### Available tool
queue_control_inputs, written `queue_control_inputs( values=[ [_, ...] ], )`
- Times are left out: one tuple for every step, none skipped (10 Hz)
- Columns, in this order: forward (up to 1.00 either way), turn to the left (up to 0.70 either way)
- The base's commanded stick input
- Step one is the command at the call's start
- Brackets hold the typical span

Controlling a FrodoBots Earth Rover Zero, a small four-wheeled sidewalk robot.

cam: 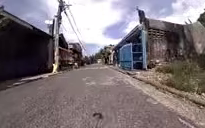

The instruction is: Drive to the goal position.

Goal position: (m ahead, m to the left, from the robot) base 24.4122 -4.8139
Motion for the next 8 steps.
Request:
queue_control_inputs(
  values=[
    [0.7, 0.0],
    [0.7, 0.0],
    [0.7, 0.0],
    [0.7, 0.0],
    [0.7, 0.0],
    [0.7, 0.0],
    [0.7, 0.0],
    [0.7, 0.0]
  ],
)
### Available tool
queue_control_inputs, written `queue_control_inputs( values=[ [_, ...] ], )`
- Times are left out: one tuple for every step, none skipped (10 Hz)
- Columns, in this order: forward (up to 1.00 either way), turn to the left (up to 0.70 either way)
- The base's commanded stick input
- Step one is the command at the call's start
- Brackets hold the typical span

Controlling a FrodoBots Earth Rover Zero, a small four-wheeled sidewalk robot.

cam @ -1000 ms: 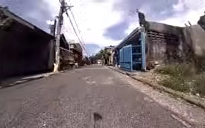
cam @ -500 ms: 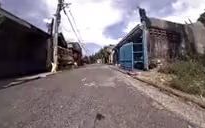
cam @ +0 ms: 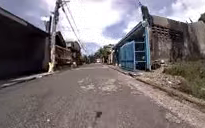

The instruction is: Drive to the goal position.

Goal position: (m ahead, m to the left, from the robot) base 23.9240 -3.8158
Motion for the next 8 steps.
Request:
queue_control_inputs(
  values=[
    [0.7, 0.0],
    [0.7, 0.0],
    [0.7, 0.0],
    [0.7, 0.0],
    [0.7, 0.0],
    [0.7, 0.0],
    [0.7, 0.0],
    [0.7, 0.0]
  ],
)
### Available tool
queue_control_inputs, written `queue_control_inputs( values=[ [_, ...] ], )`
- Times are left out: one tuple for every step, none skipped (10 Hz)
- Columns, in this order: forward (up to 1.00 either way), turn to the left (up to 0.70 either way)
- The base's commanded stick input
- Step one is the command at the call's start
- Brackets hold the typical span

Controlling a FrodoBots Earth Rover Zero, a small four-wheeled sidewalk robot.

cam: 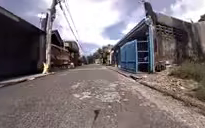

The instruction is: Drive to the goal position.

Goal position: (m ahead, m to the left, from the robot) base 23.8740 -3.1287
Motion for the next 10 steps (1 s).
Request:
queue_control_inputs(
  values=[
    [0.7, 0.0],
    [0.7, 0.0],
    [0.7, 0.0],
    [0.7, 0.0],
    [0.7, 0.0],
    [0.7, 0.0],
    [0.7, 0.0],
    [0.7, 0.0],
    [0.7, 0.0],
    [0.7, 0.0]
  ],
)
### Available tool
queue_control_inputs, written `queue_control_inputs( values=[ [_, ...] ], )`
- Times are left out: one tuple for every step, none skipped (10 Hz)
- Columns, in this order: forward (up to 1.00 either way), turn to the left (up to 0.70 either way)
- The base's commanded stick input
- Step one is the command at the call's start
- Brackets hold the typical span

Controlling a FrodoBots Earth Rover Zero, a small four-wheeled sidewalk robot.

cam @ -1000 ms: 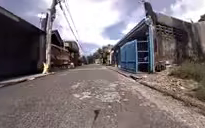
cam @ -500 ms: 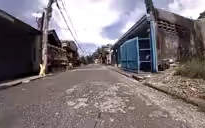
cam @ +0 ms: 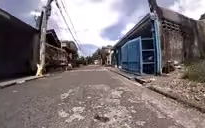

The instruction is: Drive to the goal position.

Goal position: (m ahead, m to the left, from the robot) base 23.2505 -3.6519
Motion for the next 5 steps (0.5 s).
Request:
queue_control_inputs(
  values=[
    [0.7, 0.0],
    [0.7, 0.03],
    [0.7, 0.24],
    [0.7, 0.27],
    [0.7, 0.27]
  ],
)
